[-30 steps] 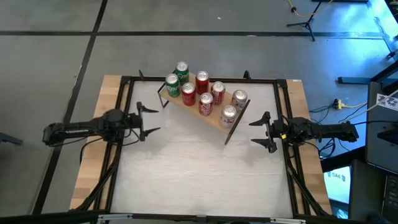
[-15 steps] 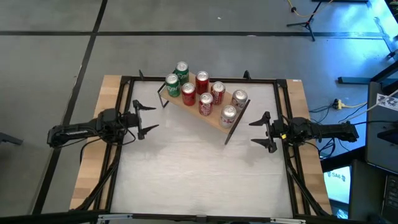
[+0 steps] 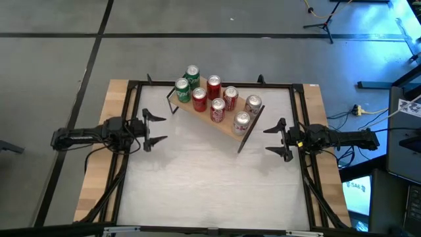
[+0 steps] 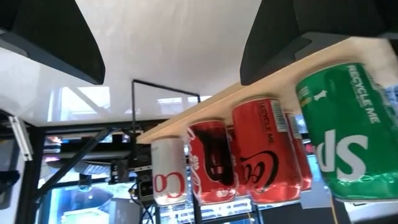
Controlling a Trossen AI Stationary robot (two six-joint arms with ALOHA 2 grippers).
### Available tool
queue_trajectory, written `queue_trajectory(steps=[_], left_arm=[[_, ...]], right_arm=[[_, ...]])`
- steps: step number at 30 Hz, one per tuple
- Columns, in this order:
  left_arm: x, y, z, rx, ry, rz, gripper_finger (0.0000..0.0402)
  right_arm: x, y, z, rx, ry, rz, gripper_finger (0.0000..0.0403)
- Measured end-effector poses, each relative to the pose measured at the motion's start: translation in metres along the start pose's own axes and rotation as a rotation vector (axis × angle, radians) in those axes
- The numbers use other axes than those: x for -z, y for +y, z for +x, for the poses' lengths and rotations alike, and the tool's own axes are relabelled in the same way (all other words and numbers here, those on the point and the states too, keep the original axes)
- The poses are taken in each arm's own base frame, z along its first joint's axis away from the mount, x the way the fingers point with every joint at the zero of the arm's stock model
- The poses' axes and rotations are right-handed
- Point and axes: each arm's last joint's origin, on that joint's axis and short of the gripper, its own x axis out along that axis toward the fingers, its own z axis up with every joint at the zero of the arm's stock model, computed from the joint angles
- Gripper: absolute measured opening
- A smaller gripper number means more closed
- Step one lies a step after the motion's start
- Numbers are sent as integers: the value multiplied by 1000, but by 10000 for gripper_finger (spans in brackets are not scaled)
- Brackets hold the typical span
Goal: Place canned beverage on shelf
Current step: Return to Home Position
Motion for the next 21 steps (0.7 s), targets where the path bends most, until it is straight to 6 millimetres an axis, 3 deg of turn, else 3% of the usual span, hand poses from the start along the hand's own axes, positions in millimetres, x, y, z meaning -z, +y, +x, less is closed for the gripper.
queue_trajectory(steps=[7, 21], left_arm=[[0, -3, 0, 40, -1, -127, 364], [0, -3, 0, 39, -2, -73, 364]], right_arm=[[0, 0, 0, 0, 0, 0, 349], [0, 0, 0, 0, 0, 0, 349]])
